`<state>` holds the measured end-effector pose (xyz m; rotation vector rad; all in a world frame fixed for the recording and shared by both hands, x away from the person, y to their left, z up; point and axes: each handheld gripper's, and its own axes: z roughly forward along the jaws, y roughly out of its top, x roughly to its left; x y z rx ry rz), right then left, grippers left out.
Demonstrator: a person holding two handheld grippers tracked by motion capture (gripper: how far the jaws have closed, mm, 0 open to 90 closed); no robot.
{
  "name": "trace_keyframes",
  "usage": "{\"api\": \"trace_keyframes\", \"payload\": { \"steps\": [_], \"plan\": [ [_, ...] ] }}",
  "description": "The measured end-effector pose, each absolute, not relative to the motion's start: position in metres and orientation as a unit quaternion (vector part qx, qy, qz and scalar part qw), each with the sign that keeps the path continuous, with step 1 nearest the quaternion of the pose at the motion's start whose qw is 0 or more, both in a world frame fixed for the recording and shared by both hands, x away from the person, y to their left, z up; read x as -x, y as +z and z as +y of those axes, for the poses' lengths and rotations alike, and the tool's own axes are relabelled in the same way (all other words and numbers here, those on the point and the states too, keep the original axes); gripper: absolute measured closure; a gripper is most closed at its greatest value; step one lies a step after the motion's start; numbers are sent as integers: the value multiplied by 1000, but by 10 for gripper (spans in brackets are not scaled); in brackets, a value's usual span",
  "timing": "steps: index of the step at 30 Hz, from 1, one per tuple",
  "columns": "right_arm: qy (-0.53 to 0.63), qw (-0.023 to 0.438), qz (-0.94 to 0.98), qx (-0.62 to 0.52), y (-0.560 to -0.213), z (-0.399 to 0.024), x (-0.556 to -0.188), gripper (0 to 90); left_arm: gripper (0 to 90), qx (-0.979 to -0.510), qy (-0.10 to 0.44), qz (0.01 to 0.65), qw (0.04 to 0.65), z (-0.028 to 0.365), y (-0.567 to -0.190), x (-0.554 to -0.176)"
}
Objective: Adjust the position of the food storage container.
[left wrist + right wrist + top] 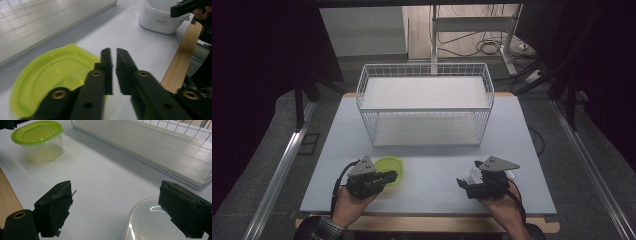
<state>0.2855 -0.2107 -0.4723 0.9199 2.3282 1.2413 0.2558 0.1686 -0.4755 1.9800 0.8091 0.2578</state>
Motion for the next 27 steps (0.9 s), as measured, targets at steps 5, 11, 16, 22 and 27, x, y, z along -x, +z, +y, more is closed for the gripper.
{"api": "trace_keyframes", "payload": {
  "steps": [5, 11, 16, 22, 27],
  "plan": [
    [437, 179, 821, -320, -472, -210, -285, 131, 900, -812, 89, 329, 474, 157, -476, -265],
    [437, 178, 822, -320, -472, -210, -285, 133, 900, -819, 99, 327, 461, 140, -478, -270],
    [434, 178, 823, -319, -473, -210, -284, 136, 900, -821, 96, 343, 447, 135, -486, -276],
    [430, 178, 825, -320, -473, -209, -284, 141, 899, -829, 90, 352, 426, 134, -494, -279],
    [430, 179, 826, -319, -473, -210, -284, 143, 899, -833, 87, 352, 417, 134, -497, -280]
  ]
}}
